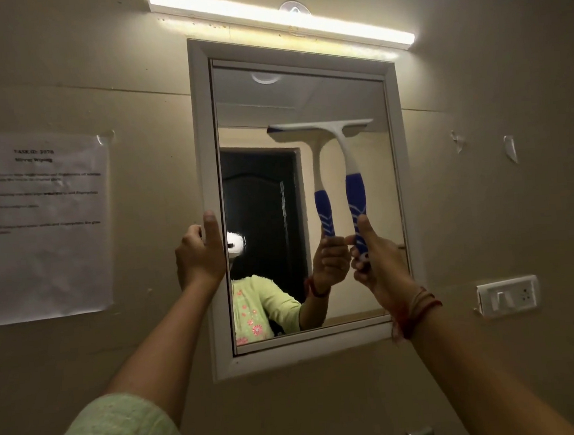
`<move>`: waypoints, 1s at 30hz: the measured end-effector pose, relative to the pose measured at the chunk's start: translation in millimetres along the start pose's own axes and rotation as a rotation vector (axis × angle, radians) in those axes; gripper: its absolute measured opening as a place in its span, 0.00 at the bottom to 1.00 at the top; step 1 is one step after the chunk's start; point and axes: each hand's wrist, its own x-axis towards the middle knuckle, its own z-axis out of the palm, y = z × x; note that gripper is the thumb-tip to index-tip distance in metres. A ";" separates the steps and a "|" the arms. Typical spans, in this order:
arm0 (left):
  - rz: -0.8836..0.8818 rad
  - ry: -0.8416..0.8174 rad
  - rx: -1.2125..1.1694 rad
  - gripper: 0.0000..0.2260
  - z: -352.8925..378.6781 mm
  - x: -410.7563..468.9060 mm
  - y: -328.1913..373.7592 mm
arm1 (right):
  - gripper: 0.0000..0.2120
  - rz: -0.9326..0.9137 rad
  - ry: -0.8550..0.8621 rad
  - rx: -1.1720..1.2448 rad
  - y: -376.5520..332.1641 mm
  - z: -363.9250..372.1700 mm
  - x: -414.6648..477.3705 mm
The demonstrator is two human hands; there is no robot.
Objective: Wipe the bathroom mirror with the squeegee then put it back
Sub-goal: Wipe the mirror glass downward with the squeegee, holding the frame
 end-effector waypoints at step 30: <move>0.001 0.018 0.026 0.23 0.7 1.0 -2.0 | 0.25 0.119 0.210 0.340 73.5 7.4 -30.6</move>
